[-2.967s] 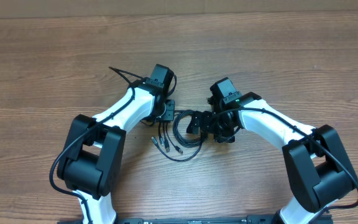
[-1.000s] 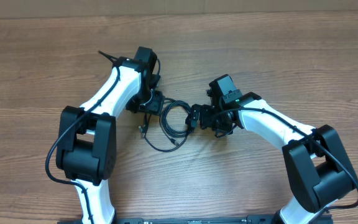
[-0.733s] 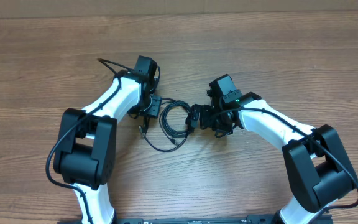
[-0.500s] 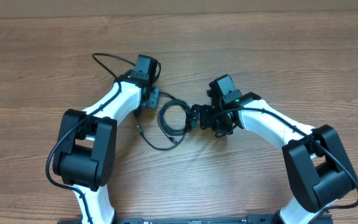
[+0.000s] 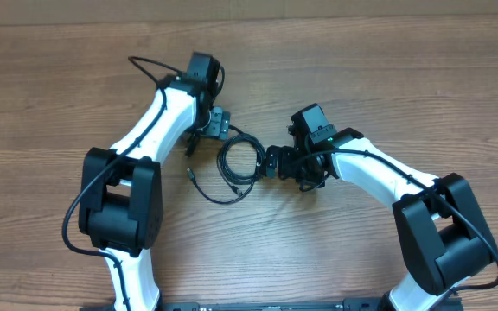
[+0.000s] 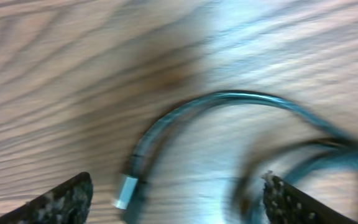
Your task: Untangle cables
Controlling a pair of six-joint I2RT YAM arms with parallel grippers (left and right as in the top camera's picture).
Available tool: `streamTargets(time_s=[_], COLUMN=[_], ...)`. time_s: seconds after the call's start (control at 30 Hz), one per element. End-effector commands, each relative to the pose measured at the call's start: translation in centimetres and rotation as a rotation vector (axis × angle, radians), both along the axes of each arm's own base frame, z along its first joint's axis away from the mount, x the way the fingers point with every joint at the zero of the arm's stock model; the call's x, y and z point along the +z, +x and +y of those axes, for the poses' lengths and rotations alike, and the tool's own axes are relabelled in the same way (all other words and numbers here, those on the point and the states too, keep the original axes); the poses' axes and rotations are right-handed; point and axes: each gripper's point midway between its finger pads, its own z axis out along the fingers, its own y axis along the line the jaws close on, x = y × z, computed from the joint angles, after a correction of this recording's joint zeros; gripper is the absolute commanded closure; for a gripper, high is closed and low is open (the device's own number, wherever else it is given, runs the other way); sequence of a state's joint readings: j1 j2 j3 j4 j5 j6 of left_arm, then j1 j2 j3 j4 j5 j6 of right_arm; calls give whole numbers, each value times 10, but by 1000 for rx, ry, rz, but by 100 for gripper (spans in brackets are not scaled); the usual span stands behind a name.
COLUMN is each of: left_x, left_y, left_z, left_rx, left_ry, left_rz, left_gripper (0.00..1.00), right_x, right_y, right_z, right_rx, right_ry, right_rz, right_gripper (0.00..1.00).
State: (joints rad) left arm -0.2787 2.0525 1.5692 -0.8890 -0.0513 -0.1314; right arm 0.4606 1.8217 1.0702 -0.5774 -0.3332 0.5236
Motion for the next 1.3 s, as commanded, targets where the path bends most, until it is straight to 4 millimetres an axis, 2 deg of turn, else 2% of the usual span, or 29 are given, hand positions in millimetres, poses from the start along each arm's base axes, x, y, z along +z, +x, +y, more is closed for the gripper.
streamTargets(time_s=[0.0, 0.07, 0.17, 0.3, 0.37, 0.47, 0.53, 0.6, 0.63, 0.7, 0.83, 0.97, 1.07, 1.13, 1.27], left_x=[9, 0, -13, -33, -42, -53, -57, -57, -57, -55, -39, -10, 17, 40, 70], left_y=[-10, -18, -26, -39, -40, -37, -37, -38, -39, -41, -45, -46, -53, -62, -77], left_z=[-36, -41, -44, -50, -54, -57, -59, -59, -58, -57, -63, -86, -103, -115, -128], left_rx=[-37, -44, -52, -73, -86, -100, -106, -105, -105, -102, -122, -283, -424, -549, -707], left_ry=[-211, -240, -246, -242, -245, -241, -247, -247, -246, -243, -284, -394, -490, -569, -684], left_rz=[64, 94, 108, 120, 104, 61, 45, 50, 53, 65, 107, 118, 126, 128, 124], left_gripper=[23, 33, 34, 41, 42, 49, 65, 90, 96, 96, 96, 96, 96, 96, 96], right_x=[-5, -5, -5, -5, -5, -5, -5, -5, -5, -5, -1, 16, 38, 60, 86], right_y=[-3, -3, -3, -3, -3, -3, -3, -3, -3, -1, -1, 1, -1, -7, -16], right_z=[-3, -3, -3, -3, -3, -3, -3, -3, -3, -4, -7, -13, -12, -11, -18], right_rx=[-4, -4, -4, -4, -4, -4, -4, -4, -4, -7, 0, 47, 163, 264, 333], right_ry=[-12, -12, -12, -12, -12, -12, -12, -12, -12, -19, -11, 44, 166, 300, 473], right_rz=[11, 11, 10, 11, 11, 11, 11, 11, 11, 3, 18, 35, 12, -11, -33], right_gripper=[0, 0, 0, 0, 0, 0, 0, 0, 0, 0, 0, 0, 0, 0, 3])
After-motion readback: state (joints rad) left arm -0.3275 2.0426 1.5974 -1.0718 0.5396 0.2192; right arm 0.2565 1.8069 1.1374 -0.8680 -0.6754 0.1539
